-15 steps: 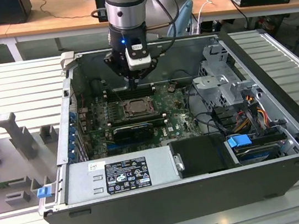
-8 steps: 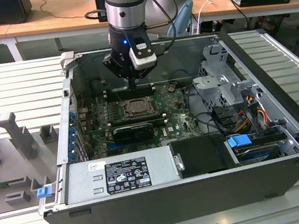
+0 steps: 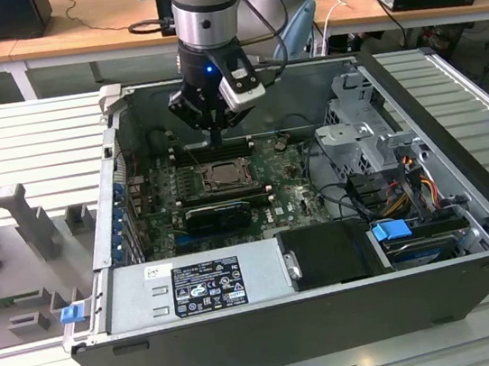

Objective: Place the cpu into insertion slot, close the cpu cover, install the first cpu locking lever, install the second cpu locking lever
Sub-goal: 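Install the first cpu locking lever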

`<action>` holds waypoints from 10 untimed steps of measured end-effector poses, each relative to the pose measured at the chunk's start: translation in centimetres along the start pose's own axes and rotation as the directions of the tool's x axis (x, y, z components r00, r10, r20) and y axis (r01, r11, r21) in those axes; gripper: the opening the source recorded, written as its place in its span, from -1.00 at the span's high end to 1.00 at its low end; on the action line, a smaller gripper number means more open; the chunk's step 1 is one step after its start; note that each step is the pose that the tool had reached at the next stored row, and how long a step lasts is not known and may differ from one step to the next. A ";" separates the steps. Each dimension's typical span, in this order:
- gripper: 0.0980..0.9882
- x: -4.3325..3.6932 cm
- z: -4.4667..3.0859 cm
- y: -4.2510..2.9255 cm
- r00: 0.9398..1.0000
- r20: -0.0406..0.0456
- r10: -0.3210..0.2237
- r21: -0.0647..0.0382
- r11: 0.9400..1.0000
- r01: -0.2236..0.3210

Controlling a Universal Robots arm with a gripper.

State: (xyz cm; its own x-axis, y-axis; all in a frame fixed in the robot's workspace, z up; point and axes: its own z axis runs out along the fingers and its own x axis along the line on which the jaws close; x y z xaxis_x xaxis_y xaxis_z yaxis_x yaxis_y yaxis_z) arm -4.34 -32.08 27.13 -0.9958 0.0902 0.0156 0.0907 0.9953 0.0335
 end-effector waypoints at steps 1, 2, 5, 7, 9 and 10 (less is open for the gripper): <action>0.98 0.00 0.01 0.00 1.000 -0.001 -0.017 0.001 1.000 0.017; 0.98 0.00 0.01 0.00 0.999 -0.001 -0.037 0.001 0.999 0.037; 0.98 0.00 0.02 0.00 0.989 -0.005 -0.150 0.003 0.989 0.150; 0.98 0.00 0.02 0.00 0.982 -0.006 -0.186 0.003 0.983 0.186; 0.98 0.32 0.04 -0.03 0.978 -0.007 -0.206 0.003 0.978 0.206; 0.98 0.75 0.05 -0.07 0.978 -0.007 -0.207 0.003 0.978 0.207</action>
State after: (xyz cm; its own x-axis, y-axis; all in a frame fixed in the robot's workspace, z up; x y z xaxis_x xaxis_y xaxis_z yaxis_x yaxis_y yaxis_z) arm -5.09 -32.08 27.10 -0.9929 -0.1177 0.0157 -0.1171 0.9926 0.0331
